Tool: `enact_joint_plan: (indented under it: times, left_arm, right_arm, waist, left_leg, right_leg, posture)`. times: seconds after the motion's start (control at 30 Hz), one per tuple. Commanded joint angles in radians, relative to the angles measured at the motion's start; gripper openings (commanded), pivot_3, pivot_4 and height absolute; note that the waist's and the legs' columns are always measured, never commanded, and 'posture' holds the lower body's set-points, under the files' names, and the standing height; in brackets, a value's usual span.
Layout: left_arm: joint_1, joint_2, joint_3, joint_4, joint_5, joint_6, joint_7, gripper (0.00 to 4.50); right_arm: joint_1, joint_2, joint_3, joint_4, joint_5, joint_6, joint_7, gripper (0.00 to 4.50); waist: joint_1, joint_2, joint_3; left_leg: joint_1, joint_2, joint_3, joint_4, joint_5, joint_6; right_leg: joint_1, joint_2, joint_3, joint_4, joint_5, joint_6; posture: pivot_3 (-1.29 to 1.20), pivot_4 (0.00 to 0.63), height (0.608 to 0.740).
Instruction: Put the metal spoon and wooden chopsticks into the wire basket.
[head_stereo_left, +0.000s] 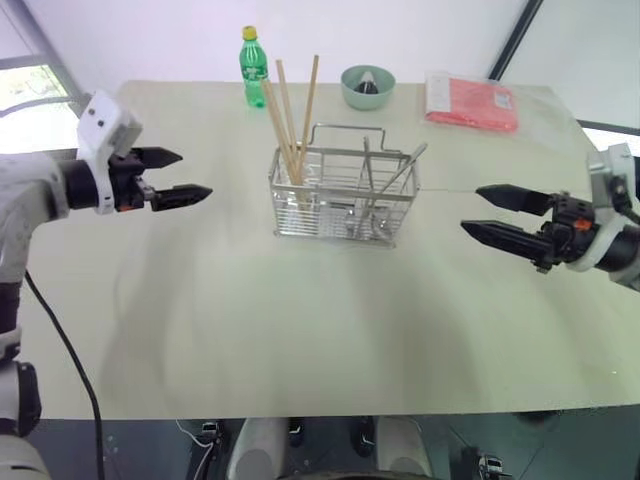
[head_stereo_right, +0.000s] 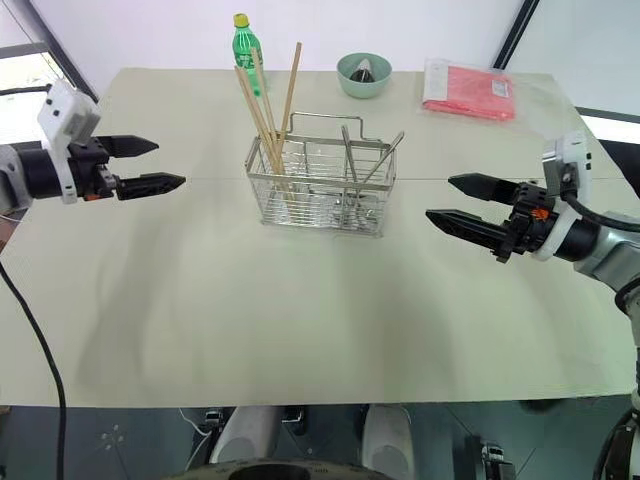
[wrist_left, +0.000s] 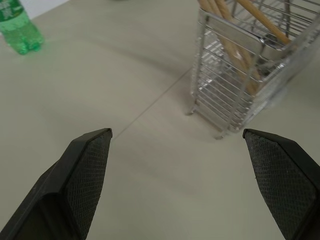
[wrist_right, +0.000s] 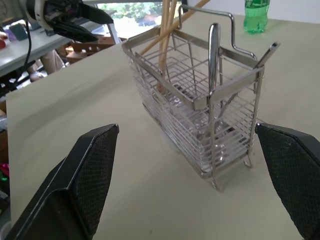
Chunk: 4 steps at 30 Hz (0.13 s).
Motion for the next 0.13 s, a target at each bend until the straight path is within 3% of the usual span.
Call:
enact_joint_plan:
  times: [0.03, 0.1, 0.13]
  left_arm:
    - [-0.007, 0.011, 0.039, -0.053, -0.014, -0.006, -0.010, 4.40]
    - [-0.006, 0.005, 0.041, -0.061, -0.015, -0.004, -0.009, 4.40]
    - [-0.008, 0.002, 0.041, -0.061, -0.015, -0.003, -0.008, 4.40]
  right_arm:
    - [0.009, -0.003, -0.017, 0.002, -0.031, -0.030, 0.025, 4.50]
    - [0.005, 0.005, -0.016, 0.005, -0.039, -0.032, 0.023, 4.50]
    - [-0.001, 0.009, -0.015, 0.008, -0.040, -0.031, 0.020, 4.50]
  waist:
    - [0.000, 0.000, 0.000]
    - [0.000, -0.002, 0.000]
    - [0.000, -0.002, 0.000]
  left_leg:
    - [-0.001, 0.000, 0.001, -0.001, 0.000, 0.000]
    - [0.000, -0.002, 0.007, -0.002, 0.001, -0.001]
    - [0.002, -0.003, 0.012, -0.005, 0.003, -0.004]
  right_leg:
    - [-0.002, 0.001, 0.001, 0.007, 0.000, 0.000]
    - [-0.012, 0.001, 0.010, 0.020, -0.007, -0.011]
    - [-0.017, -0.001, 0.013, 0.018, -0.011, -0.008]
  posture:
    - [0.00, 0.150, 0.680]
    - [0.00, 0.150, 0.680]
    - [0.00, 0.150, 0.680]
